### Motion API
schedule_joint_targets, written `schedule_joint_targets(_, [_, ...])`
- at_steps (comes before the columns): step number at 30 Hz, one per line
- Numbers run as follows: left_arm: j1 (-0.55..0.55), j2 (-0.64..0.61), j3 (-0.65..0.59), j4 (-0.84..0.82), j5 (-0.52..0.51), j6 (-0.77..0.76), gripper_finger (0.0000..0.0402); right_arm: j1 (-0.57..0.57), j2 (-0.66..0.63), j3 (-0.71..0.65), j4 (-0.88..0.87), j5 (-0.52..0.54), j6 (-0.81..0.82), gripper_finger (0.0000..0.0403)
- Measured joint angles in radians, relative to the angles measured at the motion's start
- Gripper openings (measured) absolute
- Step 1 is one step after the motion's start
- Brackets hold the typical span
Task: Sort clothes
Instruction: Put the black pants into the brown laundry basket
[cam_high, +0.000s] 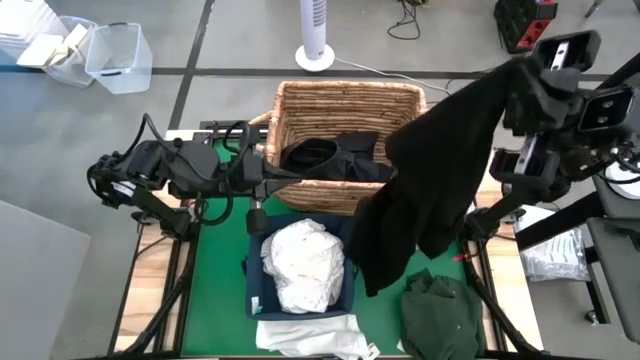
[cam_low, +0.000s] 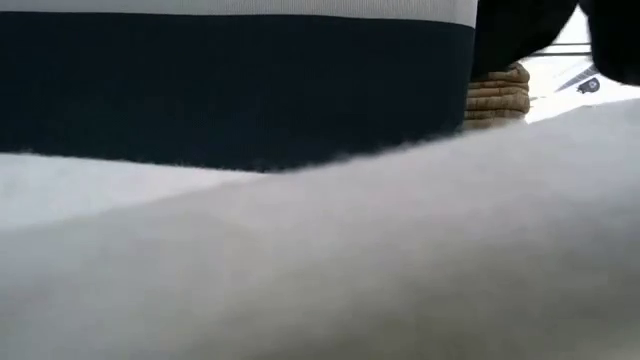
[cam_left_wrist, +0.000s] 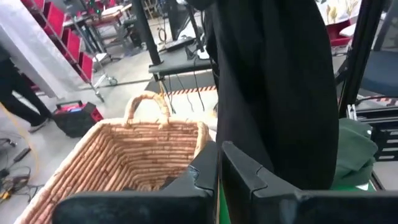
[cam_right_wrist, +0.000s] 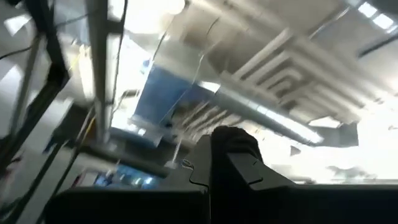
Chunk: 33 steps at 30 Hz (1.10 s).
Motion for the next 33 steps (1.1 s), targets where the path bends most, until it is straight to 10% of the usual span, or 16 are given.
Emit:
schedule_joint_targets(16, [0.001,0.0,0.0,0.013,-0.001,0.001,0.0,-0.392,0.12,0.001,0.415,-0.264,0.056,0.0009])
schedule_joint_targets(33, [0.002,0.0,0.0,-0.004,-0.049,0.001,0.0,-0.897,0.265,0.001,0.603,-0.265,0.281,0.0009])
